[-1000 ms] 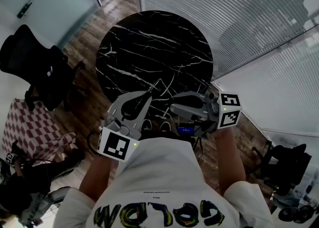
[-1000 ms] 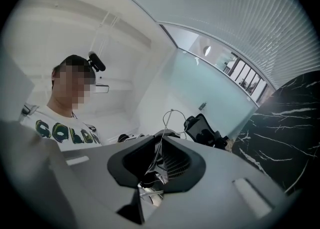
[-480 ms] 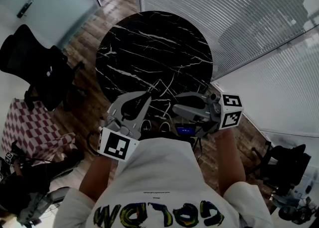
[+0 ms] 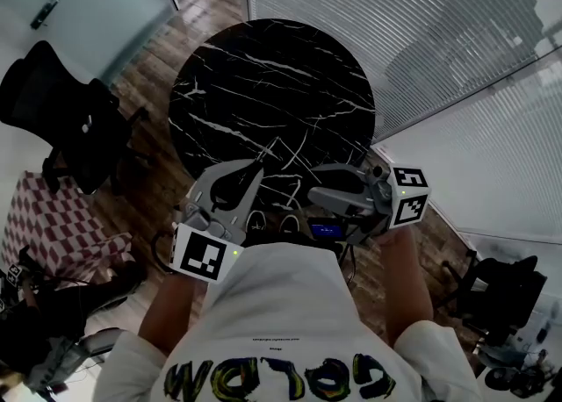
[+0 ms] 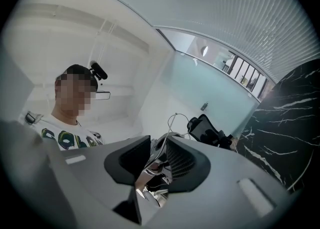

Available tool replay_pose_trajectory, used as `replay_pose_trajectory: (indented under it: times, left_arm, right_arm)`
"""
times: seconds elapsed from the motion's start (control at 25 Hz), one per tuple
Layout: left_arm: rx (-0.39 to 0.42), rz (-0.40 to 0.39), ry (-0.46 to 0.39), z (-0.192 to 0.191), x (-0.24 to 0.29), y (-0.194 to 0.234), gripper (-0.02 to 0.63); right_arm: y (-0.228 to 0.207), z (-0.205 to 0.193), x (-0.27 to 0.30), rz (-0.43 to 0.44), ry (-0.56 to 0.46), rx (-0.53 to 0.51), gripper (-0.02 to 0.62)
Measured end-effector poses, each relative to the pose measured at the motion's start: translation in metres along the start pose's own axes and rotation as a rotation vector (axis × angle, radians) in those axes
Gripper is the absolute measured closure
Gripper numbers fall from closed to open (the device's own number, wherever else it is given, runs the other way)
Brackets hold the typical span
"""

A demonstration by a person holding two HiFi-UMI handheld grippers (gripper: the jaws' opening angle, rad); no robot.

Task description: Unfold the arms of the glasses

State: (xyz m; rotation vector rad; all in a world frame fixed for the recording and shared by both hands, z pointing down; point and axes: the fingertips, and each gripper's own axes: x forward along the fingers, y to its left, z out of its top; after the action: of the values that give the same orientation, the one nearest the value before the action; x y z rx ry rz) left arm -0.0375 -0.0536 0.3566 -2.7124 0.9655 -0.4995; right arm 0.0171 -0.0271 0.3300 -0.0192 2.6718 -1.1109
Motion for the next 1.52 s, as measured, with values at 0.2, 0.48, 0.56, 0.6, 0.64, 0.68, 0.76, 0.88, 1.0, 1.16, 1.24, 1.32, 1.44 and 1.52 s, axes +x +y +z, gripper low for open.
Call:
replay_pose_trajectory:
  times: [0.2,0.48,0.56,0.6,0.64,0.68,0.76,0.88,1.0,1.16,1.24,1.32,1.44,1.52]
  left_arm:
    - [0.001,-0.001,0.003,0.000,-0.001,0.001,0.594]
    - [-0.001,-0.004,-0.001,0.001,-0.001,-0.001,0.593]
    - [-0.006,-0.004,-0.002,0.001,0.000,-0.001,0.594]
    - [-0.007,-0.005,-0.002,0.001,0.000,0.000,0.594]
    - [-0.008,-0.006,-0.001,0.000,0.000,0.000,0.593]
    - [-0.008,-0.007,0.000,0.000,0.000,0.001,0.594]
    - [-0.008,-0.007,0.001,0.000,0.000,0.002,0.594]
    - [-0.010,-0.004,0.001,0.000,0.000,0.003,0.594]
    - [-0.011,0.000,-0.001,0.001,0.000,0.002,0.594]
    - [-0.007,0.001,0.002,0.001,-0.001,0.002,0.594]
    - [-0.008,0.000,0.002,0.001,-0.001,0.002,0.594]
    - [-0.009,0.001,0.001,0.002,-0.001,0.003,0.594]
    - [-0.007,0.002,-0.002,0.005,-0.001,0.003,0.594]
    - [-0.008,0.001,0.000,0.006,-0.001,0.003,0.594]
  right_arm:
    - [0.001,0.003,-0.002,-0.007,-0.004,-0.003,0.489]
    - [0.001,0.001,-0.005,-0.019,0.002,-0.005,0.488]
    - [-0.001,0.000,-0.006,-0.022,0.001,-0.005,0.488]
    - [-0.002,0.000,-0.006,-0.024,-0.001,-0.003,0.489]
    - [-0.004,0.000,-0.006,-0.026,-0.004,0.001,0.489]
    - [-0.005,-0.001,-0.007,-0.028,-0.007,0.006,0.491]
    - [-0.006,-0.002,-0.007,-0.030,-0.010,0.012,0.491]
    - [-0.006,-0.001,-0.008,-0.031,-0.010,0.011,0.491]
    - [-0.005,-0.001,-0.009,-0.032,-0.009,0.009,0.491]
    - [-0.006,-0.001,-0.010,-0.034,-0.013,0.005,0.491]
    - [-0.006,-0.001,-0.011,-0.036,-0.017,0.004,0.491]
    - [-0.007,0.000,-0.011,-0.038,-0.020,0.000,0.491]
    - [-0.007,0.001,-0.011,-0.041,-0.027,-0.005,0.489]
    - [-0.007,0.001,-0.010,-0.043,-0.029,-0.007,0.482]
